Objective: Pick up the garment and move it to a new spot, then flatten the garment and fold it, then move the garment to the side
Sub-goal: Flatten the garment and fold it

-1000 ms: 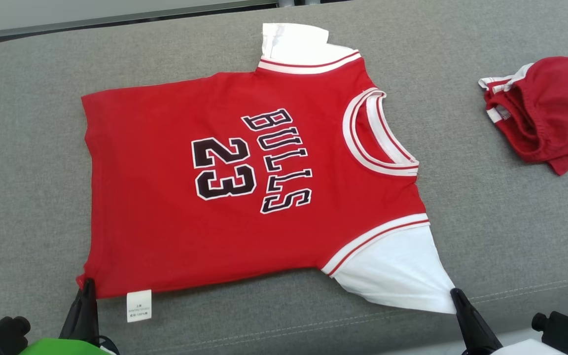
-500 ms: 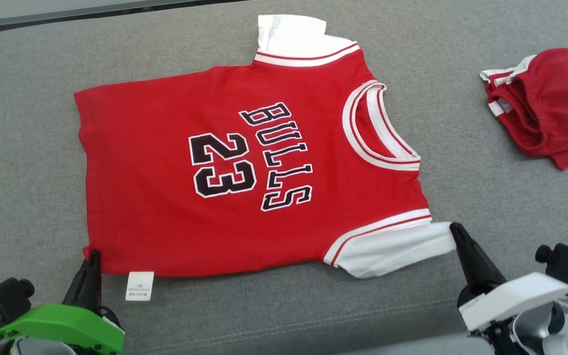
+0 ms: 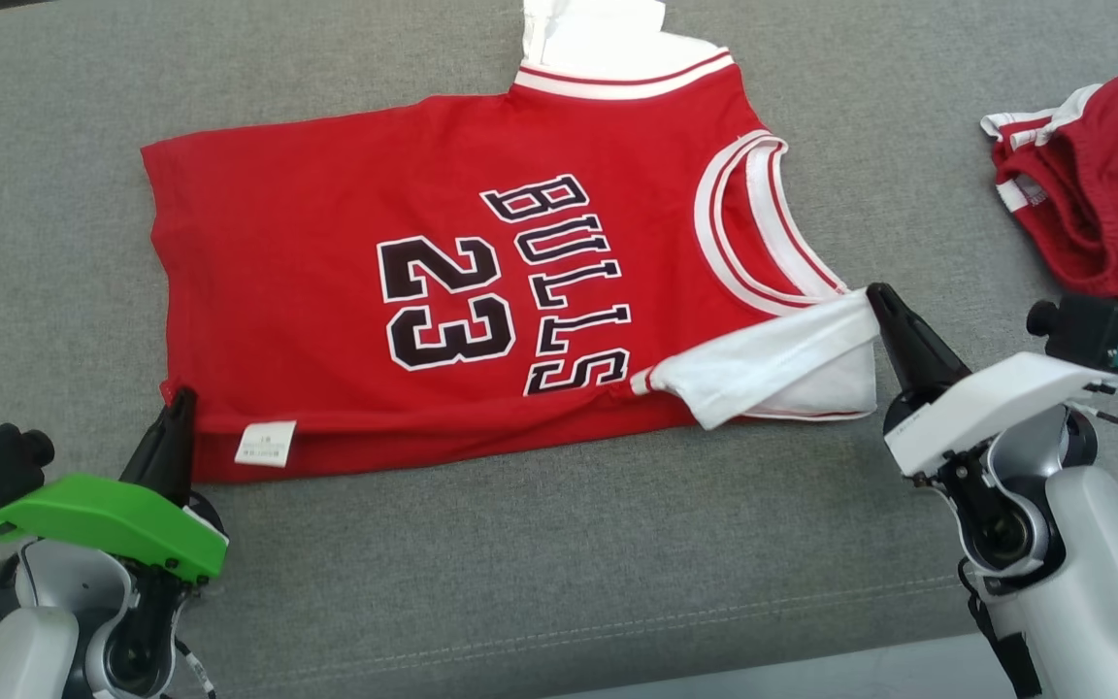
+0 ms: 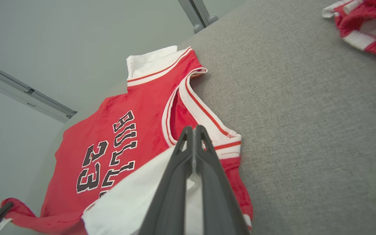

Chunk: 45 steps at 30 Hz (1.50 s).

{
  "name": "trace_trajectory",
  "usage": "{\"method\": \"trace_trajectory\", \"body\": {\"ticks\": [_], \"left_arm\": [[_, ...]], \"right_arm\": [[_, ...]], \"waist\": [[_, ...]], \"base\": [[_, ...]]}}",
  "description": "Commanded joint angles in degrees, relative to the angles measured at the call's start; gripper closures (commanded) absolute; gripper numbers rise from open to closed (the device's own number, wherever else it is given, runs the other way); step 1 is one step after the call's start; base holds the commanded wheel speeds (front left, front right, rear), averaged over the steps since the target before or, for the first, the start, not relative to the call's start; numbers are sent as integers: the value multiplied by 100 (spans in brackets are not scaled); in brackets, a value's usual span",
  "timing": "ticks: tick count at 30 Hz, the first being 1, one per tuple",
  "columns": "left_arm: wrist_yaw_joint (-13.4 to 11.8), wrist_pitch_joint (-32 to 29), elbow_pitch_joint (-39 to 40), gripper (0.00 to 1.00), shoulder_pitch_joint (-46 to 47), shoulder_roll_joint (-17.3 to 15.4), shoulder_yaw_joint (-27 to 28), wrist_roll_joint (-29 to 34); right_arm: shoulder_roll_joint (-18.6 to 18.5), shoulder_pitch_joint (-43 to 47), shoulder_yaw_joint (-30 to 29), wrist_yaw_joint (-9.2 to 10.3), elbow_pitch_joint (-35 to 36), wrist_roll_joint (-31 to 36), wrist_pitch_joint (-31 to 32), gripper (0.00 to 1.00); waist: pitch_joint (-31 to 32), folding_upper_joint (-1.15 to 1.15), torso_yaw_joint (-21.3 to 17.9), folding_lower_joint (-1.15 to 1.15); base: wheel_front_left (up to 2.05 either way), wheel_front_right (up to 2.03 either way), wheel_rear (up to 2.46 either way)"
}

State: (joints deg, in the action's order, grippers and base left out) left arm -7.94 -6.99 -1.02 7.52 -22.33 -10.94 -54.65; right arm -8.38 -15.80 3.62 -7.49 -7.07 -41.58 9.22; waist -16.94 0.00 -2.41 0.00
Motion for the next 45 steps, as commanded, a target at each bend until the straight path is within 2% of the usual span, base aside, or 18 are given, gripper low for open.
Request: {"method": "trace_trajectory", "body": {"ticks": [1, 13, 14, 15, 16, 17, 18, 23, 30, 32, 35, 39, 45], "left_arm": [[71, -12, -165, 100, 243, 29, 37, -69], [357, -11, -1039, 100, 906, 215, -52, -207], [394, -6, -1104, 100, 944, 234, -72, -201], [413, 16, -1157, 100, 984, 256, -84, -199], [447, 26, -1204, 76, 1017, 267, -96, -205], [466, 52, -1261, 34, 1041, 272, -107, -195], [493, 89, -1312, 0, 1077, 275, -104, -169], [504, 647, -1407, 0, 1179, 306, -72, 123], [-20, 1818, -1151, 0, 953, 257, -89, 1067], [-173, 1983, -972, 0, 833, 235, -104, 1310], [-541, 2178, -452, 0, 482, 143, -111, 2000], [-742, 2215, -79, 0, 184, 107, -162, 2481], [-867, 2219, 225, 0, -309, 82, -294, 2882]], "right_arm": [[-90, -313, 102, 0, -268, -17, -49, 100], [-321, -1432, 644, 0, -1545, -298, -452, 100], [-316, -1490, 674, 0, -1623, -374, -504, 94], [-298, -1545, 720, 0, -1653, -459, -566, 60], [-304, -1581, 742, 0, -1691, -538, -637, 0], [-332, -1603, 774, 0, -1733, -598, -697, 0], [-356, -1630, 813, 0, -1748, -650, -781, 0], [-485, -1617, 964, 0, -1789, -871, -1305, 0], [-702, -1273, 1033, 0, -1607, -372, -2334, 0], [-728, -1115, 912, 0, -1443, -11, -2416, 0], [-403, -575, 343, 0, -504, 1034, -2434, 0], [-181, -65, 116, 0, 232, 1829, -2435, 0], [23, 682, 59, 0, 710, 2467, -2435, 0]], "waist": [[-97, 0, 41, 0], [-348, 0, 122, 0], [-359, 0, 132, 0], [-370, 0, 141, 0], [-380, 0, 147, 0], [-387, 0, 152, 0], [-395, 0, 155, 0], [-394, 0, 157, 0], [-206, 0, 182, 0], [-127, 0, 185, 0], [89, 0, 169, 0], [282, 0, 181, 0], [600, 0, 186, 0]], "base": [[0, 0, 0], [0, 0, 0], [0, 0, 0], [0, 0, 0], [0, 0, 0], [0, 0, 0], [0, 0, 0], [0, 0, 0], [0, 0, 0], [0, 0, 0], [0, 0, 0], [0, 0, 0], [0, 0, 0]]}}
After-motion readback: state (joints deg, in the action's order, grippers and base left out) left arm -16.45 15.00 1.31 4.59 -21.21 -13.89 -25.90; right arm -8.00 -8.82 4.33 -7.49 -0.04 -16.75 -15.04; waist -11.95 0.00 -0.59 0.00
